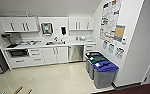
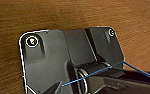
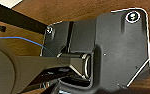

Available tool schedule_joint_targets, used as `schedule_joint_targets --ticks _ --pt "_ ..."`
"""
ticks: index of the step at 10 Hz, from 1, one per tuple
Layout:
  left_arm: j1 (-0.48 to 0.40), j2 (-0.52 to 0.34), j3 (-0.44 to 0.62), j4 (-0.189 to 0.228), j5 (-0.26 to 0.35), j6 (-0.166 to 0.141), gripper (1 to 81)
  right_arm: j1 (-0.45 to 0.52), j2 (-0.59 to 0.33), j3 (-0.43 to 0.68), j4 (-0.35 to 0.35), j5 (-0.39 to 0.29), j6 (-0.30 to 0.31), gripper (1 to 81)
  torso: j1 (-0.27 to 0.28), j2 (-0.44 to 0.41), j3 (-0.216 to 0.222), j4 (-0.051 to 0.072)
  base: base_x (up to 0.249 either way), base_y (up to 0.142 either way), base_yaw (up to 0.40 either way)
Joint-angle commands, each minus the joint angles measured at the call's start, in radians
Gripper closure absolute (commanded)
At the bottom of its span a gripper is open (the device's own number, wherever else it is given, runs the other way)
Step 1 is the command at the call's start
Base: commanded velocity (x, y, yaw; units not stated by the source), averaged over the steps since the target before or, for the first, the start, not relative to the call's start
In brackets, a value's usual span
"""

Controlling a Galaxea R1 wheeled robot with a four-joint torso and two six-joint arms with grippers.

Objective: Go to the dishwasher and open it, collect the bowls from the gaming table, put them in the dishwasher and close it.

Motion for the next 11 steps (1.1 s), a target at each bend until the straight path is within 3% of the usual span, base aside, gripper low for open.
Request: schedule_joint_targets --ticks 1,11 --pt "-0.049 -0.026 0.01 0.007 0.056 0.005 1.0 0.04 -0.017 0.014 -0.013 -0.047 -0.004 1.0 0.0 0.0 0.0 0.0 0.133 0.0 0.0" --pt "-0.049 -0.025 0.013 0.007 0.054 0.005 1.0 0.04 -0.018 0.014 -0.013 -0.047 -0.005 1.0 0.0 0.0 0.0 0.0 0.13 0.0 0.0"
